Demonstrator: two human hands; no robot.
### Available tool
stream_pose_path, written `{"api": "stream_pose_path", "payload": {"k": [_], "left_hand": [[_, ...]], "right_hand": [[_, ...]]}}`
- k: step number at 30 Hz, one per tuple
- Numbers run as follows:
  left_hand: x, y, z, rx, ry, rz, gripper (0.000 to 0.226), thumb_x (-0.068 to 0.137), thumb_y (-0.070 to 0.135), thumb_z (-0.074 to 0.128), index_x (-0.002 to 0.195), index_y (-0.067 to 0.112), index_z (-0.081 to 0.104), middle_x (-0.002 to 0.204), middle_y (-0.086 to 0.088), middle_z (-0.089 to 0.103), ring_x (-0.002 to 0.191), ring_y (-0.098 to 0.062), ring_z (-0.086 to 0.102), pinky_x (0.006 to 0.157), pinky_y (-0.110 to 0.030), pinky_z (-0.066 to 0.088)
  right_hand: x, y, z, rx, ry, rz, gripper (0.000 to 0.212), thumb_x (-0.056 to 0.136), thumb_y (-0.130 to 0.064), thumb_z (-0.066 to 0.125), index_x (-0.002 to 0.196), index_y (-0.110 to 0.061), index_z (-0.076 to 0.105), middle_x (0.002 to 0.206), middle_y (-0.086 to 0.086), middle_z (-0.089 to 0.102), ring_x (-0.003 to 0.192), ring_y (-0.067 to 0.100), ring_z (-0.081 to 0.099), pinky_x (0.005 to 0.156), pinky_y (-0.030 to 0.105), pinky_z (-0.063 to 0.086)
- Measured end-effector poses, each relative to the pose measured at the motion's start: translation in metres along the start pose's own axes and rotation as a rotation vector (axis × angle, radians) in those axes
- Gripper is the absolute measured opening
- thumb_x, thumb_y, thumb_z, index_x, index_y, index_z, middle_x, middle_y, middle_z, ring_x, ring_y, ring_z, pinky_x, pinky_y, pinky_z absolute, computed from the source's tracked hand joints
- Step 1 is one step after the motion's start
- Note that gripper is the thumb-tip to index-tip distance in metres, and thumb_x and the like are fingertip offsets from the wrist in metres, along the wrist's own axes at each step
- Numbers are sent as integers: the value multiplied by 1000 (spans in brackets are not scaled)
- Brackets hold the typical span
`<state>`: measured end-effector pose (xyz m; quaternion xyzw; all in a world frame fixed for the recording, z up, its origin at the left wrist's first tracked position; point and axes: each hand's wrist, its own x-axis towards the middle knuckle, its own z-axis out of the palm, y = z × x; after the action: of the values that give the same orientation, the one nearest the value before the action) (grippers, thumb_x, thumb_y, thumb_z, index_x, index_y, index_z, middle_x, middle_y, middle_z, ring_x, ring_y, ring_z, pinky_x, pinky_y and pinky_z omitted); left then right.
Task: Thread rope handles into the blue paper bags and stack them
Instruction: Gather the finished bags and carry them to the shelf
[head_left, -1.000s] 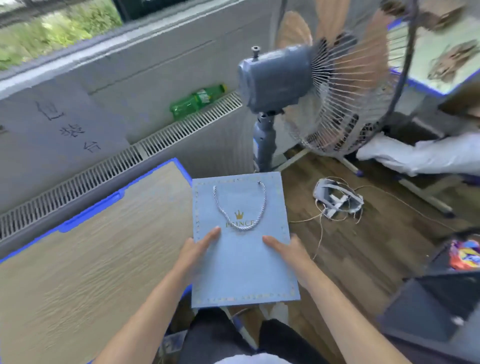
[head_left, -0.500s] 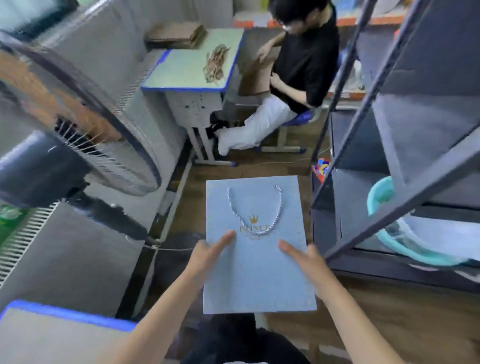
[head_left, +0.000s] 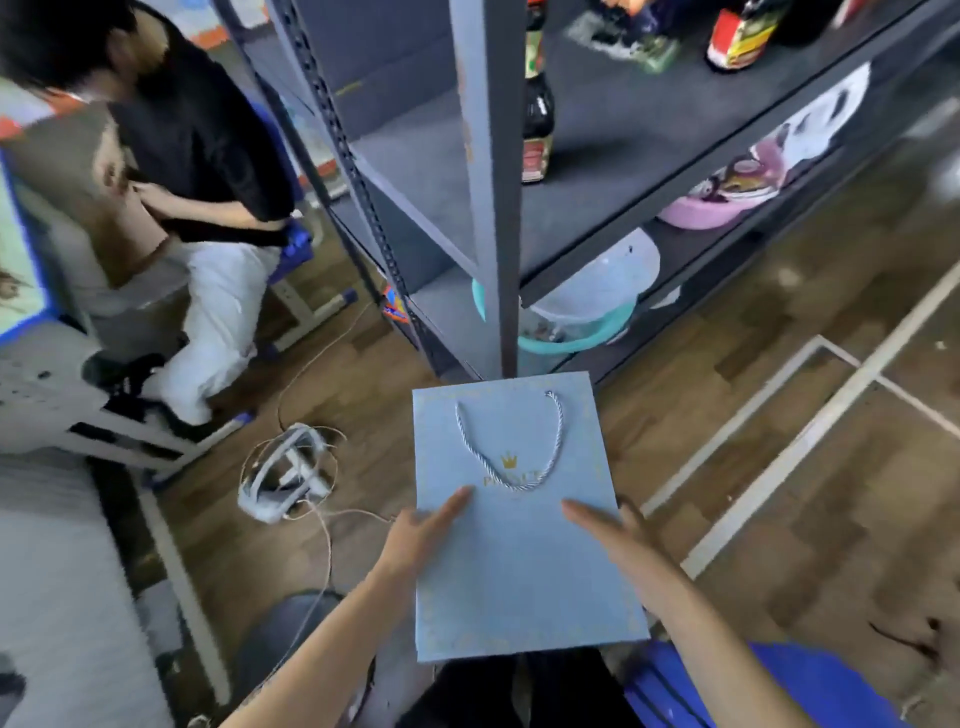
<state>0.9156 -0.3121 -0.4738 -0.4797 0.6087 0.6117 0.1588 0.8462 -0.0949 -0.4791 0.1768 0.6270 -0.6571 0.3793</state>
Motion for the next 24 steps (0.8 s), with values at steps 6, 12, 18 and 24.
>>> {"api": "stream_pose_path", "payload": {"k": [6,12,18,24], "left_hand": [[6,36,69,206,-177,74,48,70,63,72,69,16,62,67,0,57,55,-14,50,55,-23,38],[-10,111,147,225,-259,213,56,60,62,75,80,10,66,81,-4,62,71,-17,56,68,-28,42],[-38,204,210,232,-299,408,26,85,38,68,79,15,59,60,14,65,62,-3,64,62,-15,50],[-52,303,249,269,-359,631,40,77,50,70,96,14,68,96,-1,72,86,-18,69,81,-34,56]], "right_hand": [[-18,-2,-61,146,200,-38,62,65,-31,83,115,-5,59,103,9,71,93,23,69,77,34,56],[-31,-63,-126,249,256,-191,40,71,-26,78,104,-10,63,95,8,73,86,24,70,73,34,54],[-42,-144,-177,259,238,-379,46,72,-33,75,110,-10,66,100,7,73,91,24,70,77,35,55],[-42,-236,-208,220,325,-535,53,66,-38,77,108,-8,67,100,9,73,91,25,70,85,40,54]]}}
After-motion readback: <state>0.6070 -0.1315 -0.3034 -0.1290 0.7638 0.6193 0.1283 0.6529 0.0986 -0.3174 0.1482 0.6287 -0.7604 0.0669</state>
